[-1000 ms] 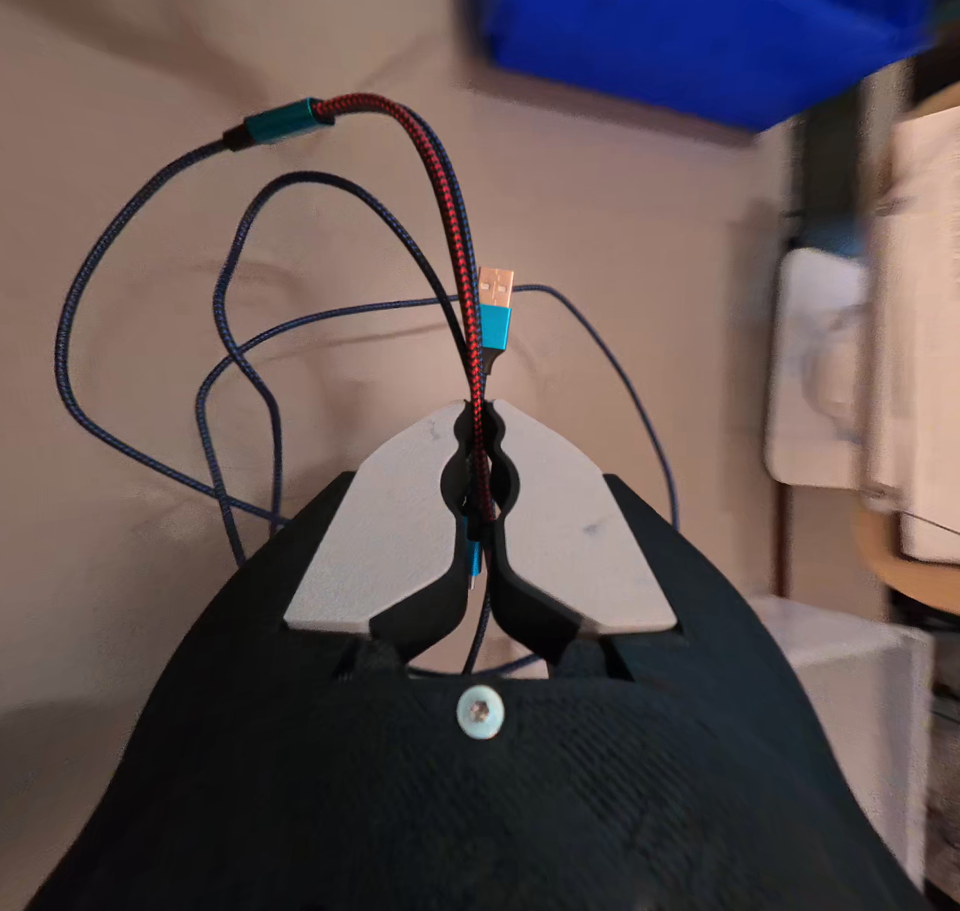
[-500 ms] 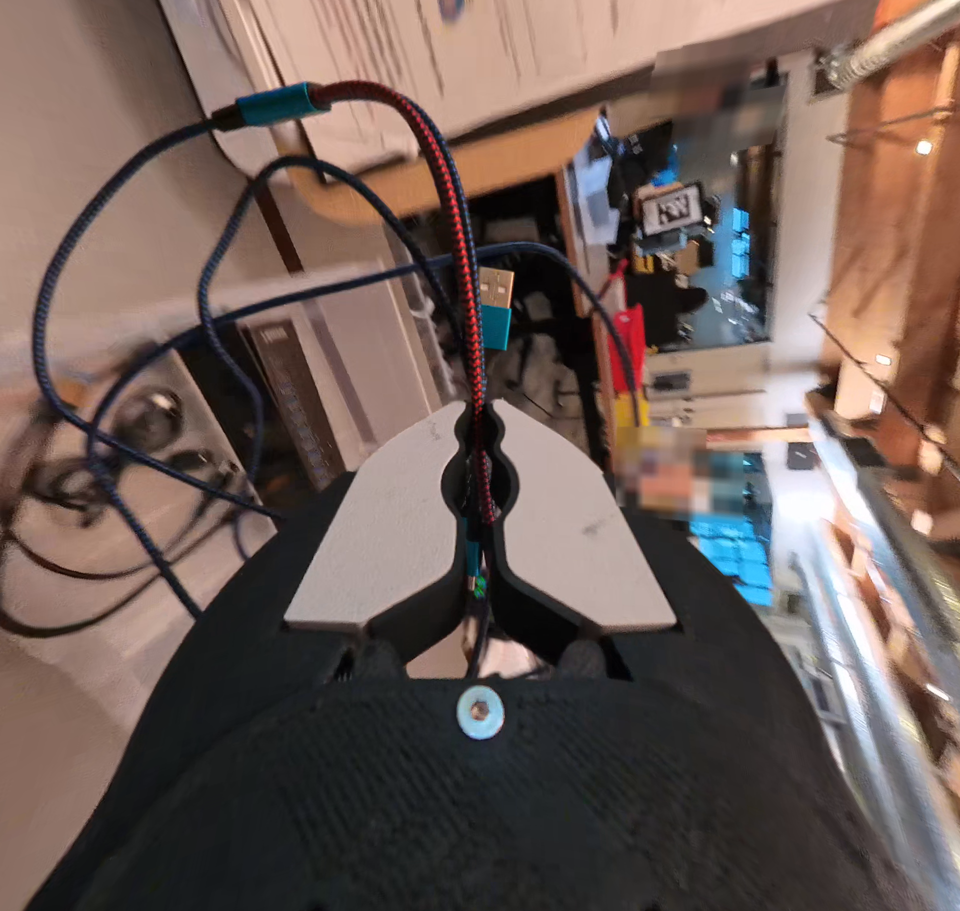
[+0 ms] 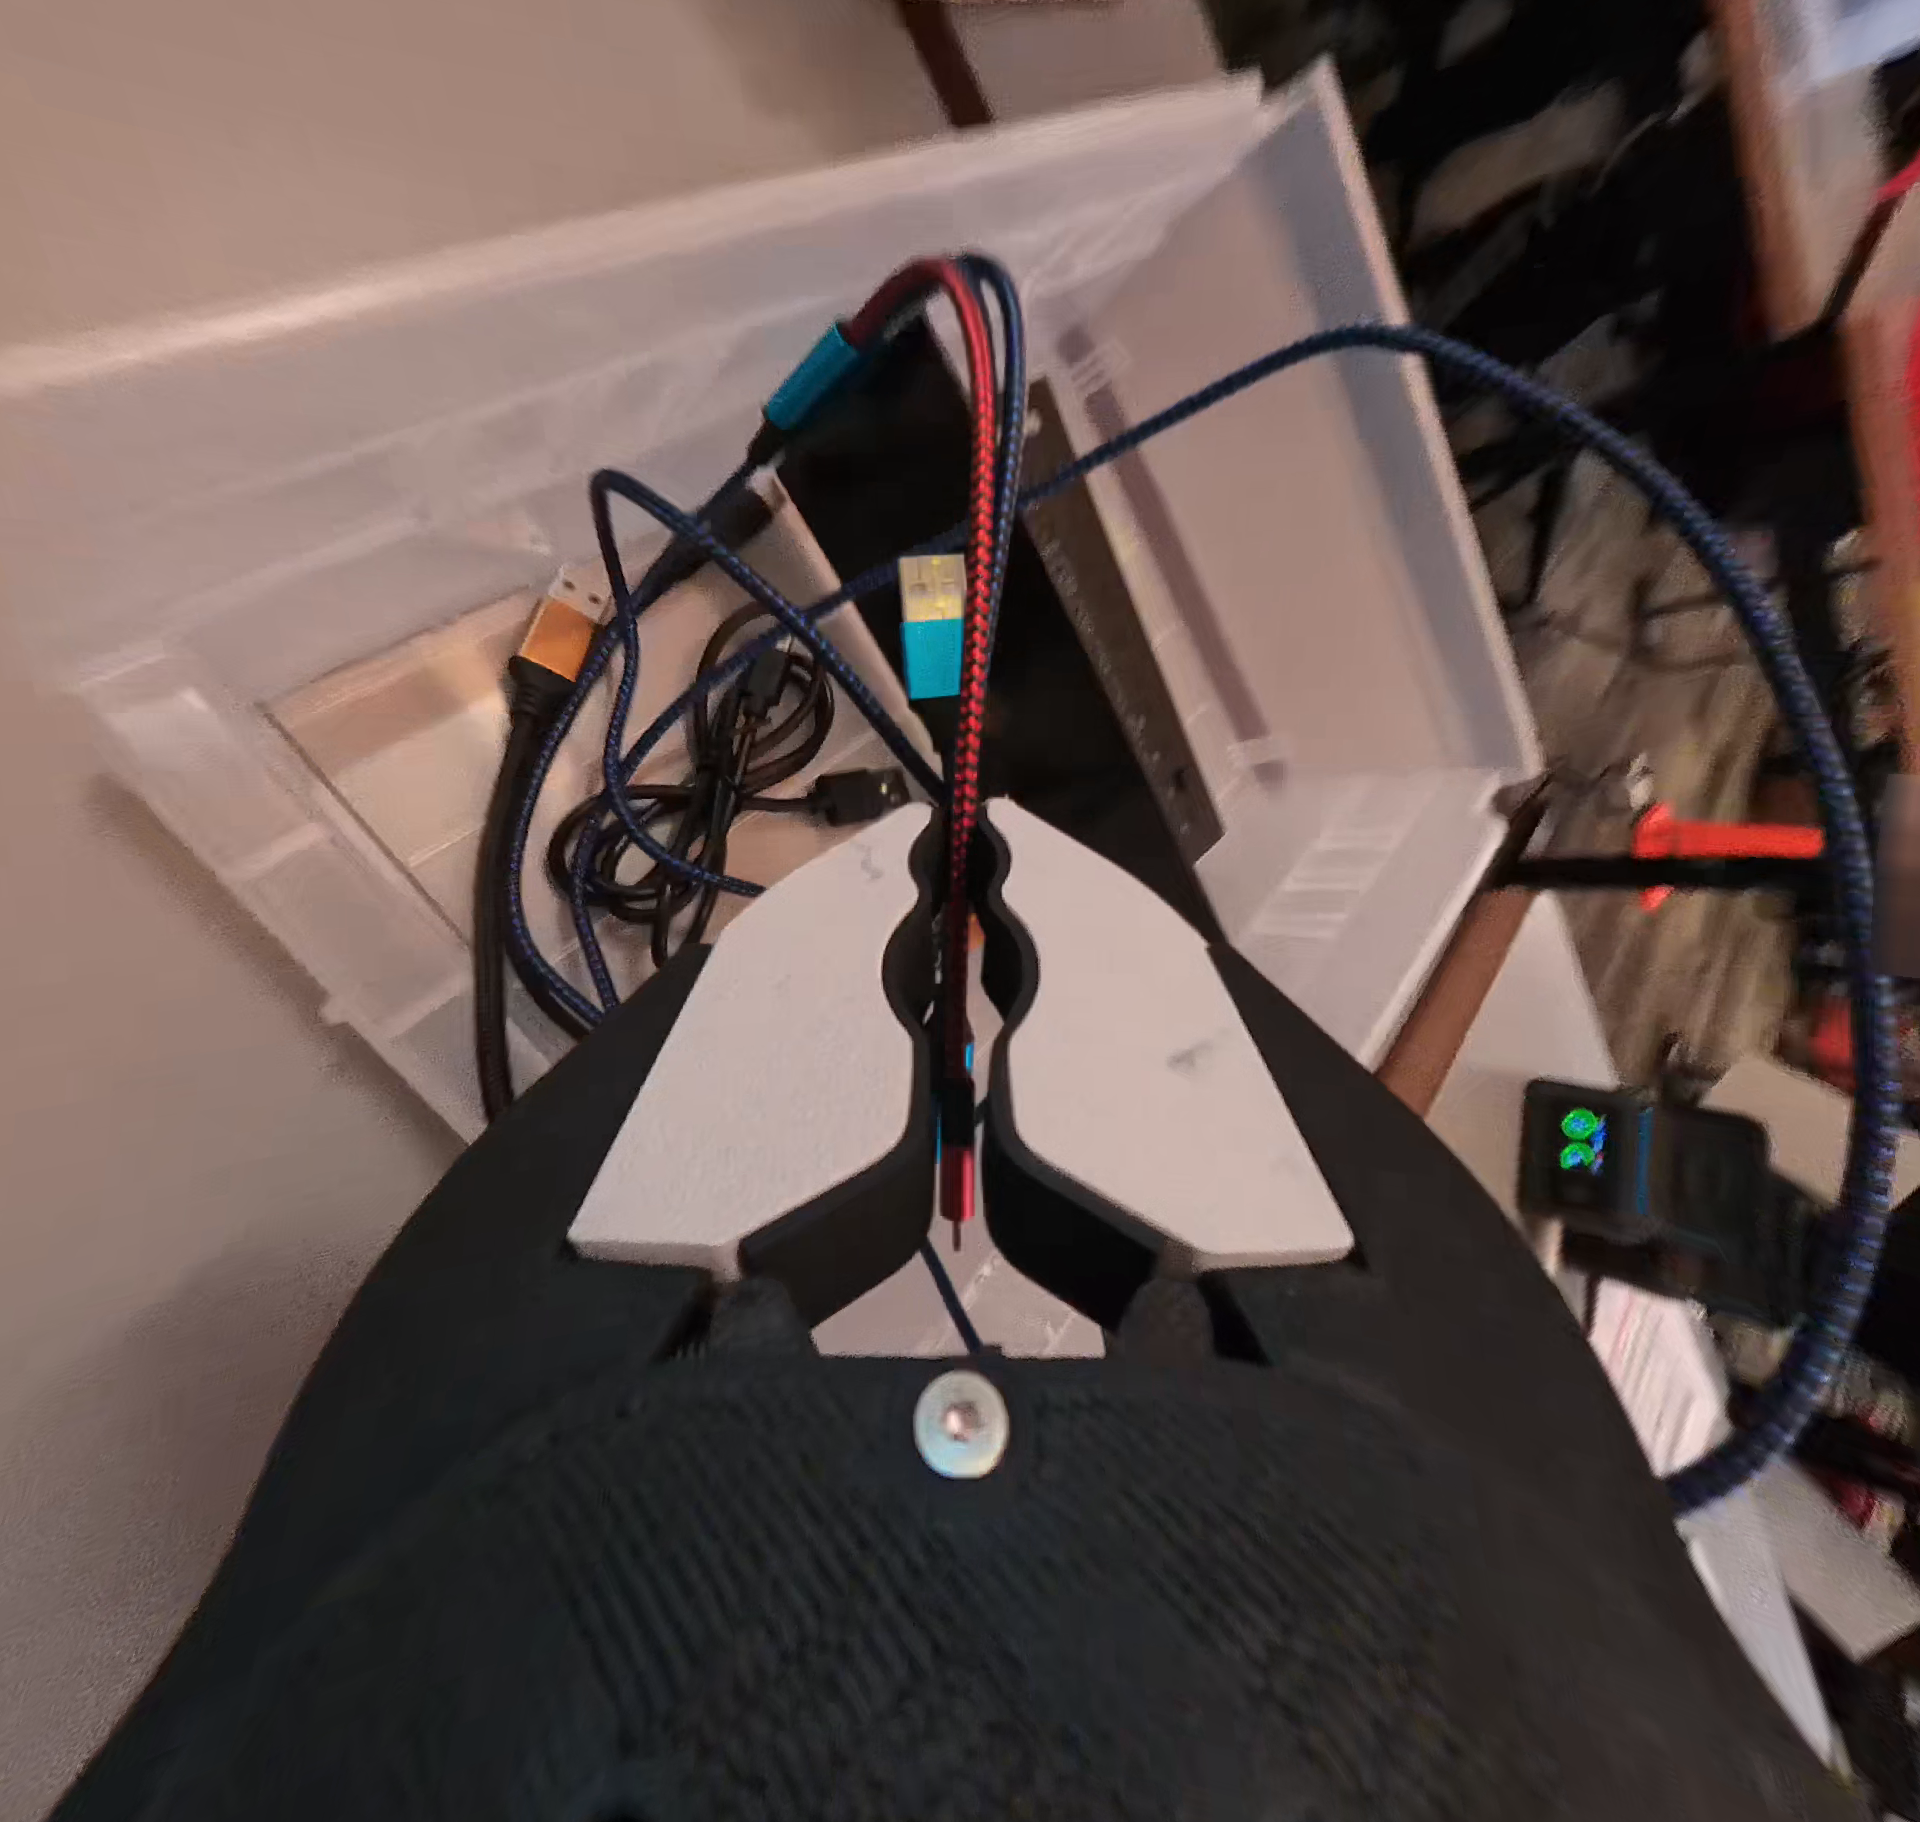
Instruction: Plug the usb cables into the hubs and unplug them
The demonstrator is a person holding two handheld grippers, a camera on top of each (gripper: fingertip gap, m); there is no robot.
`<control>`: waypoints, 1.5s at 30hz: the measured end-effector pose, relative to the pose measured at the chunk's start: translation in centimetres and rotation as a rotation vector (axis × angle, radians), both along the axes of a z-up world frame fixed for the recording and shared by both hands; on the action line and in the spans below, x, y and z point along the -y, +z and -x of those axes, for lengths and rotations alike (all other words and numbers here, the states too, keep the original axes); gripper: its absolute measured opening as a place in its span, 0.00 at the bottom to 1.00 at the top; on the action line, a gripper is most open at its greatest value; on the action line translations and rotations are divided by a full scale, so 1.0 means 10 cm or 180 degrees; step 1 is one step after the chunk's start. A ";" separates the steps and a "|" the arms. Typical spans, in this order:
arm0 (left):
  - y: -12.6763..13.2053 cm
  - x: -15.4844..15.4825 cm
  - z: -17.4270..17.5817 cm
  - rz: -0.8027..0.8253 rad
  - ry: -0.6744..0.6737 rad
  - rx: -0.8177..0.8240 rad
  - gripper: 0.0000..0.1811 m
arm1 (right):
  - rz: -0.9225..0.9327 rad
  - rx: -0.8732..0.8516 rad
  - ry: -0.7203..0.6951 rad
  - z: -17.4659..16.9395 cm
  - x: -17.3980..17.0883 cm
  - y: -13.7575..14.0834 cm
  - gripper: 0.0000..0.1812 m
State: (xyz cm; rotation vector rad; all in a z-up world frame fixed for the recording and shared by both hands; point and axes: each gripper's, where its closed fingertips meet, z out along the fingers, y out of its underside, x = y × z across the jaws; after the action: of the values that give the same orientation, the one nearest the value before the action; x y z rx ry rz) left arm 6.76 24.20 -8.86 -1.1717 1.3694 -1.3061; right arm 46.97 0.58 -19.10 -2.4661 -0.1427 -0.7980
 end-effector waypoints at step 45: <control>-0.17 0.97 -0.17 0.0159 -0.1549 0.0367 0.16 | -0.2885 -0.2889 0.2922 3.71 -1.35 1.23 0.18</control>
State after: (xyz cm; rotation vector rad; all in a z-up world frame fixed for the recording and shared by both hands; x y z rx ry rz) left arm 8.49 14.51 -10.51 -0.8021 1.6025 -1.7253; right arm 9.84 14.10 -6.80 -1.4084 -0.4094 0.5654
